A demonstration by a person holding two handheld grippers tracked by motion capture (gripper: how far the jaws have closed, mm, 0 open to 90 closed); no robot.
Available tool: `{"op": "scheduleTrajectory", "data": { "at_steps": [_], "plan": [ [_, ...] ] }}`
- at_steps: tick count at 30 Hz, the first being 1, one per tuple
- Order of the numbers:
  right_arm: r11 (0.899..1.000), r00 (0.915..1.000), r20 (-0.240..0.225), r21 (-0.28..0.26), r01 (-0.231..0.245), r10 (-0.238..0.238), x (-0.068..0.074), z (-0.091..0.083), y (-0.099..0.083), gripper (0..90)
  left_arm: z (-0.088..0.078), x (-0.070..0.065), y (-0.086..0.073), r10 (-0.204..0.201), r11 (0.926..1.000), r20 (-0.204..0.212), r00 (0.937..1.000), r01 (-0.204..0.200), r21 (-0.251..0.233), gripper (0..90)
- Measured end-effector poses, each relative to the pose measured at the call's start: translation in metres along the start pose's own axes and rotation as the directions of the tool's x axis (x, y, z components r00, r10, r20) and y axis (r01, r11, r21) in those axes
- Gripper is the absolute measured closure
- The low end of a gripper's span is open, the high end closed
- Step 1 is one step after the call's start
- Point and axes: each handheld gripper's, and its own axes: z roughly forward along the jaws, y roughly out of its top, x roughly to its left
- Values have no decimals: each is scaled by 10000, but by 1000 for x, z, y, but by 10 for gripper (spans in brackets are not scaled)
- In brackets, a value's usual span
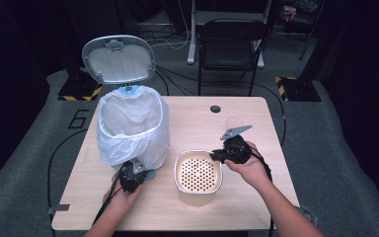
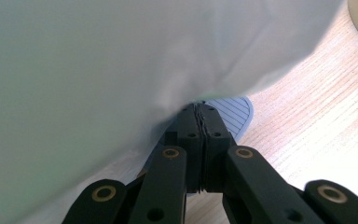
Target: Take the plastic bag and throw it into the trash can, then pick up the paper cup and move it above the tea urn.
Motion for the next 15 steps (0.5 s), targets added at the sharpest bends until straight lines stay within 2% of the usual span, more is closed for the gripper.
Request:
{"op": "scheduleTrajectory", "data": {
  "at_steps": [2, 3, 4, 5, 6, 9, 10, 12, 15],
  "plan": [
    [10000, 10000, 57, -13, -34, 34, 1, -1, 0, 753, 0, 0, 0, -3, 10000, -3, 10000, 3, -1, 885],
    [9999, 9999, 128, -167, 13, -11, 2, -4, 0, 678, 0, 0, 0, -14, 10000, -37, 10000, 14, -4, 886],
    [9999, 9999, 128, -167, 13, -11, 2, -4, 0, 678, 0, 0, 0, -14, 10000, -37, 10000, 14, -4, 886],
    [9994, 9999, 117, -356, -31, 35, 2, -7, 1, 639, 0, 0, 0, -5, 10000, -29, 10000, 5, -2, 886],
    [9964, 9998, 21, -820, -213, 216, 1, -15, 4, 596, 0, 0, 0, -24, 10000, 1, 10000, 24, -12, 886],
    [9928, 9996, 39, -1171, -267, 273, -1, -24, 6, 557, 0, 0, 0, -73, 10000, -7, 10000, 73, -60, 885],
    [9891, 9991, 245, -1438, -307, 346, -5, -32, 8, 530, 0, 0, 0, -55, 10000, -40, 10000, 54, -30, 885],
    [9859, 9973, 580, -1634, -359, 459, -13, -37, 7, 492, 0, -1, 0, -98, 9999, -36, 9999, 98, -48, 886],
    [9856, 9923, 1102, -1652, -371, 558, -23, -39, 5, 445, 0, 0, -1, -71, 10000, -16, 10000, 71, -67, 886]
  ]
}}
